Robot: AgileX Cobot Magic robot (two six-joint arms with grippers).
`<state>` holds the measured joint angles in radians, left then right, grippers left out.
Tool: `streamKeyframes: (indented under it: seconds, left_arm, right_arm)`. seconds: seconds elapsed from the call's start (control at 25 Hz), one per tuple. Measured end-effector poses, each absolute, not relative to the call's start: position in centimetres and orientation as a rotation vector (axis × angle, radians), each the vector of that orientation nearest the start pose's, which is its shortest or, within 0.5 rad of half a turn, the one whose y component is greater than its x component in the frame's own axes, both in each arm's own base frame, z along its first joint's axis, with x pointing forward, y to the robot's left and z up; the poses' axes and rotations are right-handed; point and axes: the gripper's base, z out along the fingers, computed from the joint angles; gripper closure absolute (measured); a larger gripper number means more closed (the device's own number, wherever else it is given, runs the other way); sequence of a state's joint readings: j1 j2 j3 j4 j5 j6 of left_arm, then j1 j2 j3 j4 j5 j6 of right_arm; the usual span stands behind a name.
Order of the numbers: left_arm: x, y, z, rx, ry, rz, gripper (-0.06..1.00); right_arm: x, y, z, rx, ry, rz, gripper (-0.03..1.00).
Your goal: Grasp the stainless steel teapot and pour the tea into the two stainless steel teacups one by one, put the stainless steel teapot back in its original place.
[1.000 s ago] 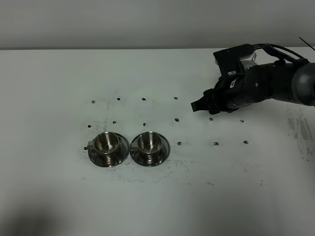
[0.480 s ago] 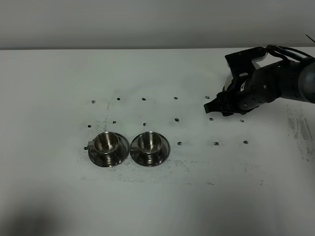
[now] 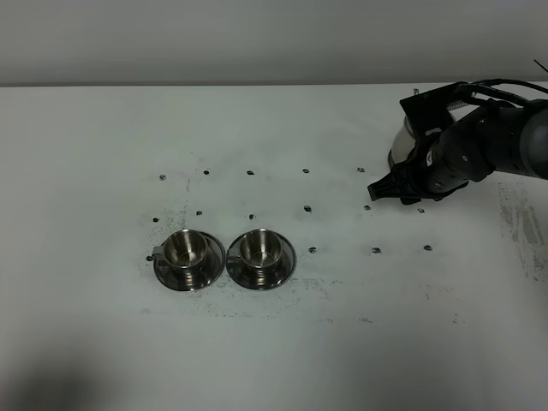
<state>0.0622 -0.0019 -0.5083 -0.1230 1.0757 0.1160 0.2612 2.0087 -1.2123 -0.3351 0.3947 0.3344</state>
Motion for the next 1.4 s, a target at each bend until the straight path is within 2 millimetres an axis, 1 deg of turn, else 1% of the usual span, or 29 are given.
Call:
streamKeyframes:
  seconds: [0.36,0.56,0.68,0.76,0.84,0.96,1.08,1.16,1.24,1.4]
  left_arm:
    - [-0.6,-1.0,27.9,0.063,2.042,-0.037,0.41]
    - [-0.6,-1.0,27.9,0.063,2.042,-0.037,0.41]
    - [-0.6,-1.0,27.9,0.063,2.042,-0.037,0.41]
    - [-0.6,-1.0,27.9,0.063,2.042,-0.037,0.41]
    - [-0.6,-1.0,27.9,0.063,2.042,-0.037,0.41]
    - [-0.6,-1.0,27.9,0.063,2.042,-0.037,0.41]
    - [-0.6,-1.0,27.9,0.063,2.042,-0.037,0.41]
    - [-0.6,-1.0,27.9,0.063,2.042,-0.037,0.41]
    - [-0.6,-1.0,27.9,0.063,2.042,-0.037,0.41]
    - [-0.6,-1.0,27.9,0.063,2.042,-0.037,0.41]
  right_arm:
    - [39.3,8.1,13.6,-0.209,2.628,-0.149,0.56]
    - [38.9,7.9,13.9,-0.194,2.665,-0.182,0.56]
    - [37.9,9.0,15.5,-0.254,2.688,-0.174,0.56]
    - [37.1,9.9,17.3,-0.306,2.702,-0.133,0.56]
    - [36.7,10.5,19.3,-0.389,2.723,-0.087,0.56]
    - [37.2,11.0,22.4,-0.502,2.74,-0.003,0.56]
    - [38.4,10.2,24.5,-0.554,2.727,0.015,0.55]
    - [39.4,9.0,25.2,-0.557,2.726,-0.005,0.54]
    - [40.3,8.0,25.3,-0.584,2.719,-0.026,0.51]
    - [41.6,6.7,24.3,-0.625,2.729,-0.049,0.46]
